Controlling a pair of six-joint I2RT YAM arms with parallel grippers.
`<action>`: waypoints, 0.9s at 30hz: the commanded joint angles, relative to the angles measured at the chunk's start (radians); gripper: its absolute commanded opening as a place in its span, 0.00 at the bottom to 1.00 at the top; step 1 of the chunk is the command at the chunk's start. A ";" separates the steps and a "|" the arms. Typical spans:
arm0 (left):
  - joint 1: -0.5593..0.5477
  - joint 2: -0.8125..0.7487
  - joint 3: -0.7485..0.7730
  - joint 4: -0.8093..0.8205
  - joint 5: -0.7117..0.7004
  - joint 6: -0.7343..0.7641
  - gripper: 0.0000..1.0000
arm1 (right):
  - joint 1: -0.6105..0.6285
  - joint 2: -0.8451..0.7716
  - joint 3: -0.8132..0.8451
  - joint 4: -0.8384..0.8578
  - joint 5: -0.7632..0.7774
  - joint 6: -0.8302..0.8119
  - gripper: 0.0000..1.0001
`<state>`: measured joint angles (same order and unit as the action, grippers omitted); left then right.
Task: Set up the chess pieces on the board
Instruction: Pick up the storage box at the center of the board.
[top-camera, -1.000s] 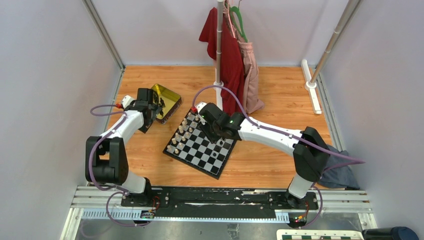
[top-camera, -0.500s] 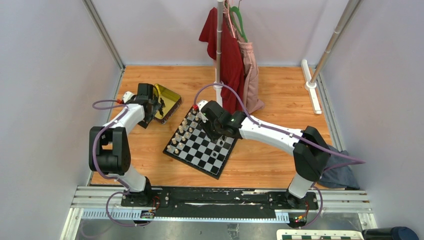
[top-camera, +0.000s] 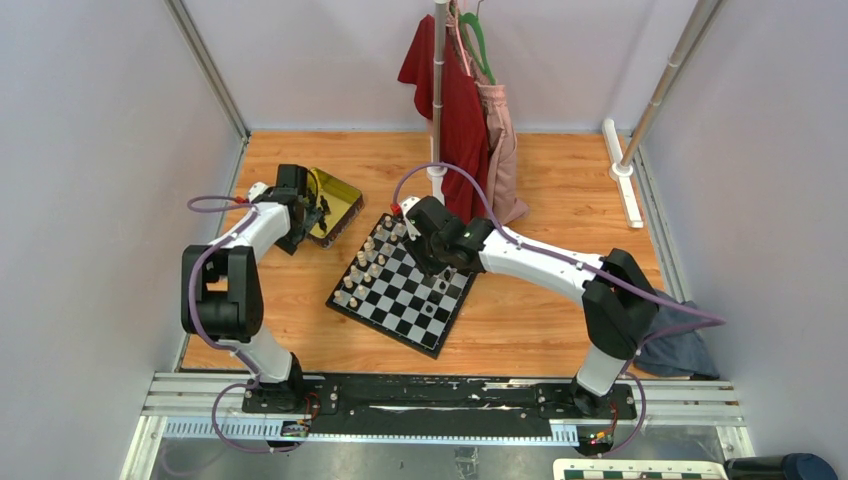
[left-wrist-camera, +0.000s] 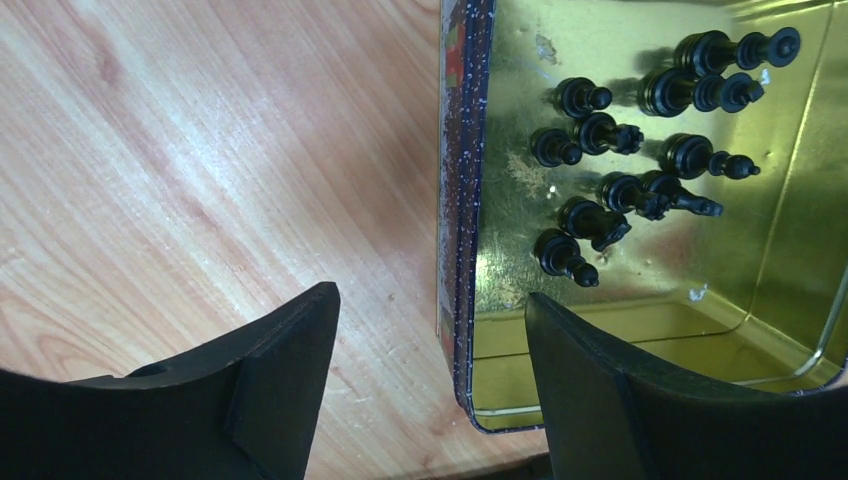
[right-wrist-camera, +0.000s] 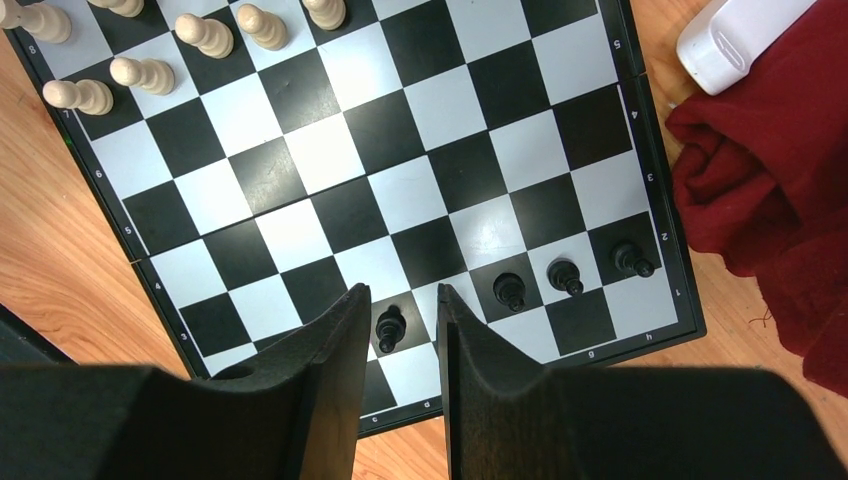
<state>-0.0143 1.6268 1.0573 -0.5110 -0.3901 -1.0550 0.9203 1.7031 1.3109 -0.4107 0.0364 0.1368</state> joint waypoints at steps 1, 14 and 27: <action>0.008 0.033 0.043 -0.057 -0.007 0.022 0.73 | -0.017 0.016 -0.010 0.008 -0.019 0.013 0.35; 0.010 0.097 0.127 -0.165 -0.013 0.077 0.66 | -0.023 0.011 -0.022 0.027 -0.021 0.027 0.35; 0.011 0.135 0.153 -0.200 -0.037 0.093 0.55 | -0.025 -0.009 -0.040 0.038 -0.021 0.029 0.35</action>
<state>-0.0143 1.7370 1.1805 -0.6834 -0.4015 -0.9749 0.9070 1.7084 1.2888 -0.3801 0.0250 0.1551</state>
